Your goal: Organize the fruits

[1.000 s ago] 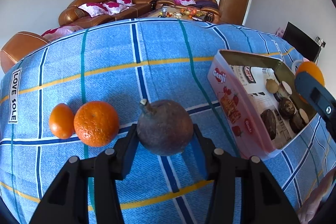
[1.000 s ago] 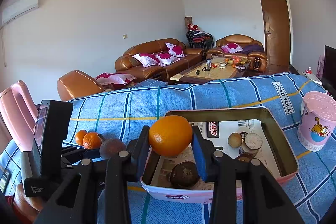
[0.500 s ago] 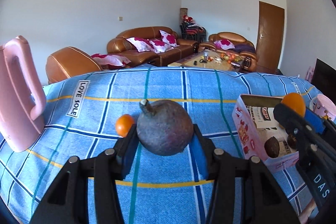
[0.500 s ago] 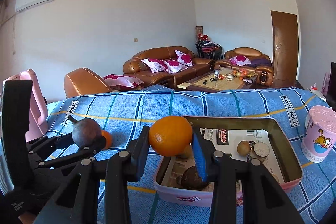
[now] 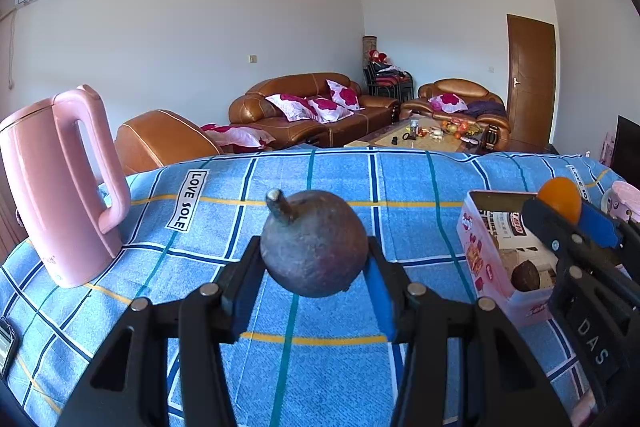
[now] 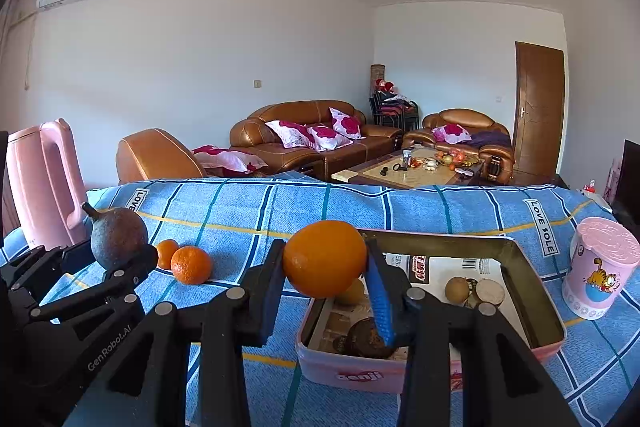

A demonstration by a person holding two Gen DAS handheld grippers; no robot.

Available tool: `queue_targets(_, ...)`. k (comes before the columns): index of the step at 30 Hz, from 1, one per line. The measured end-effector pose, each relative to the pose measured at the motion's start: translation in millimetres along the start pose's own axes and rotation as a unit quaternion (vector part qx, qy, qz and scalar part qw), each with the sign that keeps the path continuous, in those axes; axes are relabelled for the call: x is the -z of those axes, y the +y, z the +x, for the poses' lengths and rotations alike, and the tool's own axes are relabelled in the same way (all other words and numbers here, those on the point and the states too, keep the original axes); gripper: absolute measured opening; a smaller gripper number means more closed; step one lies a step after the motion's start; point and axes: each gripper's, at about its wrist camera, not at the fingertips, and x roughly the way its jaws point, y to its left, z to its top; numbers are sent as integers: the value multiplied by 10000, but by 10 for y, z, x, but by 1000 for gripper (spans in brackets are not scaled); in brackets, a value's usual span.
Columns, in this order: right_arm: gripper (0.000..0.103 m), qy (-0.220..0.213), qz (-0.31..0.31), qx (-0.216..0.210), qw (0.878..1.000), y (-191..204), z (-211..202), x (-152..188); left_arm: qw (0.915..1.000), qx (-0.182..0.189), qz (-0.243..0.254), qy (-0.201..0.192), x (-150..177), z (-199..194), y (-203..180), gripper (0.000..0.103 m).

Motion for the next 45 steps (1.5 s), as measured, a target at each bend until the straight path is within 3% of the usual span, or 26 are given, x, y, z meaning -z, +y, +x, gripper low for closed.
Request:
queue_targets(17, 41, 4, -127, 77, 9999, 38, -125, 51, 10000, -64, 22, -63, 34, -85, -80, 50)
queue_targets(45, 41, 34, -68, 487, 9988, -340, -206, 52, 10000, -50, -7, 59, 59, -103, -182, 50)
